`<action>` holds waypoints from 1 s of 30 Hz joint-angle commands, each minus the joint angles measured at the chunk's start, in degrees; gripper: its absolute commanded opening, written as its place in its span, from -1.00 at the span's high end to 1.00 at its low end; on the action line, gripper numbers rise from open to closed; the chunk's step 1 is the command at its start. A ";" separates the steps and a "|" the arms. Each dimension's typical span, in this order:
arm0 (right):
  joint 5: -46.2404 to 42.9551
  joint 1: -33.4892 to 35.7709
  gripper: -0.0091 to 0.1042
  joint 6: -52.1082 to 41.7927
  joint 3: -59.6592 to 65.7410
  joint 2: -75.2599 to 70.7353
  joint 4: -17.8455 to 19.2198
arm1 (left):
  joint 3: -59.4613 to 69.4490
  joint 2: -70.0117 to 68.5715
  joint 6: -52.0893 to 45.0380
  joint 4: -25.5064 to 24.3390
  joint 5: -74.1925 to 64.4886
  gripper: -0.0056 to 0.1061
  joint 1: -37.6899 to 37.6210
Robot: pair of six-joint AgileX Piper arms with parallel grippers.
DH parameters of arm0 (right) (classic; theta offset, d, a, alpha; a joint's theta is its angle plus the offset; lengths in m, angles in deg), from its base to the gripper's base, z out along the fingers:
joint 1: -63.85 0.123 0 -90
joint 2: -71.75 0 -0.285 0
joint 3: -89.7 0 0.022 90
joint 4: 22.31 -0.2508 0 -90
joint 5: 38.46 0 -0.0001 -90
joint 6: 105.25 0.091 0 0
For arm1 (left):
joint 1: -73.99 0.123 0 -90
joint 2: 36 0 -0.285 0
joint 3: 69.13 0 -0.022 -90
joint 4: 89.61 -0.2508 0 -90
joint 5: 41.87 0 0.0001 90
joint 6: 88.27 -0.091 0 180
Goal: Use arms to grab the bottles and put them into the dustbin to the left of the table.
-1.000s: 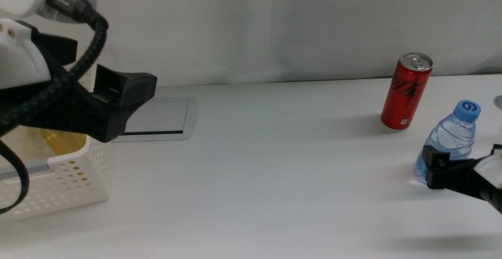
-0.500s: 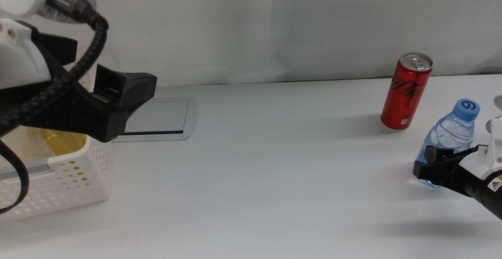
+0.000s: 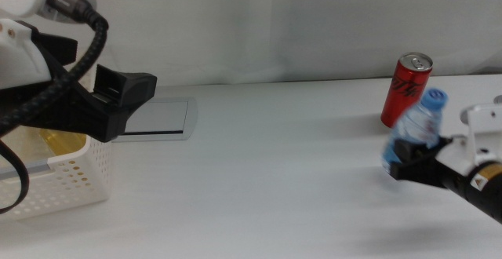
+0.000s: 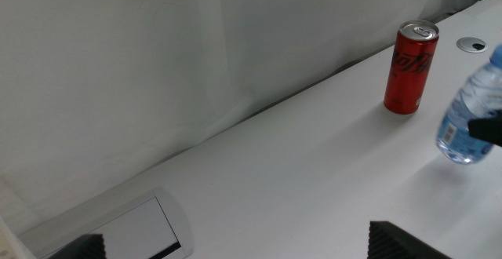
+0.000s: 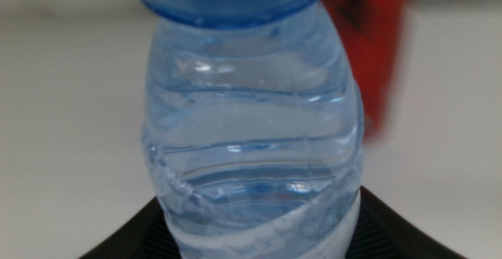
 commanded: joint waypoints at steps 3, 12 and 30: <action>-1.27 6.91 0.88 0.77 -3.71 -5.59 2.13 | 0.24 -0.18 0.12 0.43 0.50 -0.62 -0.57; 4.86 23.53 0.88 0.05 -9.19 -4.73 4.87 | 0.24 -0.18 0.12 0.43 0.12 -0.62 -0.57; 2.03 25.93 0.88 0.30 -9.25 9.37 5.32 | 0.24 -0.18 0.12 0.43 -0.18 -0.62 -0.57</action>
